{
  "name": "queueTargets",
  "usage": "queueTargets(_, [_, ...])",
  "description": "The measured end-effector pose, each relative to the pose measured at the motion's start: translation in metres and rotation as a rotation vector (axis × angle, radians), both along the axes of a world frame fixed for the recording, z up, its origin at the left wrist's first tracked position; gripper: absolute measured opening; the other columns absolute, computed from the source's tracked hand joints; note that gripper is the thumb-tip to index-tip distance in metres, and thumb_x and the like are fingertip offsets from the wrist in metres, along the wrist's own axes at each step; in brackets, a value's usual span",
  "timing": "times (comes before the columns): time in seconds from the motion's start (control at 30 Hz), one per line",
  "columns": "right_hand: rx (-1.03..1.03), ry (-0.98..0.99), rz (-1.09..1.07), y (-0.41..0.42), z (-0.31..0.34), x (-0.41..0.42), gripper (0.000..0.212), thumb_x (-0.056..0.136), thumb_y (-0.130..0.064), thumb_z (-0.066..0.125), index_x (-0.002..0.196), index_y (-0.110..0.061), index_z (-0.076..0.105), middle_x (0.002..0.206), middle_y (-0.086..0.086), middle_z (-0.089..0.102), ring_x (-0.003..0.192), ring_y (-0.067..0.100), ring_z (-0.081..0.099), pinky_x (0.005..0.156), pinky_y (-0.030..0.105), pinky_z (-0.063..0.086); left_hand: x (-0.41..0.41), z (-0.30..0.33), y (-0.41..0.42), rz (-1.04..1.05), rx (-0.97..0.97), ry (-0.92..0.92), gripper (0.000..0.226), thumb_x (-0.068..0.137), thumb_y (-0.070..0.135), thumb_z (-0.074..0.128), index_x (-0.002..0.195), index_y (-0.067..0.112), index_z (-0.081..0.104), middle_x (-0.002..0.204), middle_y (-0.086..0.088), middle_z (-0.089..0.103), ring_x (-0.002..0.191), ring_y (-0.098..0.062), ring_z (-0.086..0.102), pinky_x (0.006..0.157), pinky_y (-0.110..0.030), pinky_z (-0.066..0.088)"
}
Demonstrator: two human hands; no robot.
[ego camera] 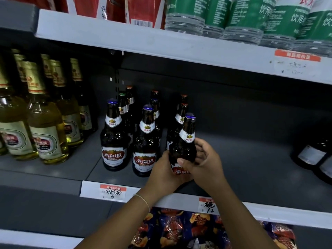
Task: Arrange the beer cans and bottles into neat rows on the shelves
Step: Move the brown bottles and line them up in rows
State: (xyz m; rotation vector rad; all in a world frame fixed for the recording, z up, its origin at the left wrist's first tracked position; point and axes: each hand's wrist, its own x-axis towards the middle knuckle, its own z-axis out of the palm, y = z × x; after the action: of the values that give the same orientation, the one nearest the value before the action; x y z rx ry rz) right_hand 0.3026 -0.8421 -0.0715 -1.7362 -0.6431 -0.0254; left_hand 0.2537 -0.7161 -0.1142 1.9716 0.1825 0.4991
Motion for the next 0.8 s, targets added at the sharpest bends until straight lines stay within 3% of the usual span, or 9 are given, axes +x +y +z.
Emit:
queueTargets(0.13, [-0.005,-0.029,0.001,0.000,-0.003,0.001,0.065,0.072,0.002,0.082,0.113,-0.037,0.053,0.108,-0.016,0.066,0.095,-0.011,0.064,0.077,0.009,0.051,0.001,-0.004,-0.001,0.014,0.010,-0.026,0.075,0.062,0.037,0.089,0.124,0.027,0.047,0.107,0.019,0.063,0.094,0.006,0.060,0.072,-0.001,0.043])
queueTargets(0.37, [-0.021,-0.046,0.011,0.001,-0.011,0.010,0.069,0.071,-0.008,0.085,0.117,-0.045,0.052,0.116,-0.016,0.067,0.107,-0.003,0.063,0.093,0.021,0.051,-0.006,-0.016,0.002,0.023,0.082,-0.065,0.063,0.073,0.031,0.082,0.127,0.021,0.051,0.110,0.012,0.066,0.099,0.002,0.062,0.081,-0.006,0.047])
queueTargets(0.5, [0.036,0.028,0.050,-0.003,-0.019,0.012,0.066,0.070,-0.007,0.086,0.117,-0.040,0.054,0.119,-0.012,0.067,0.111,0.000,0.063,0.097,0.025,0.052,-0.014,-0.025,0.003,0.043,0.204,-0.104,0.060,0.078,0.022,0.077,0.131,0.019,0.051,0.116,0.010,0.064,0.107,0.000,0.058,0.088,0.000,0.037])
queueTargets(0.67, [0.050,0.113,0.146,-0.012,-0.033,0.014,0.073,0.070,-0.015,0.081,0.136,-0.020,0.049,0.130,-0.003,0.064,0.124,0.011,0.058,0.106,0.039,0.047,-0.020,-0.019,0.003,0.071,0.214,-0.171,0.052,0.081,0.017,0.076,0.128,0.015,0.057,0.111,0.016,0.058,0.105,0.013,0.047,0.085,0.006,0.031])
queueTargets(0.8, [-0.005,0.113,0.195,-0.016,-0.040,0.016,0.074,0.080,-0.014,0.075,0.144,-0.024,0.040,0.132,-0.001,0.063,0.125,0.015,0.058,0.106,0.040,0.047,-0.022,-0.021,0.004,0.087,0.233,-0.198,0.053,0.082,0.011,0.075,0.131,0.006,0.056,0.111,0.016,0.051,0.108,0.018,0.035,0.086,0.010,0.025])
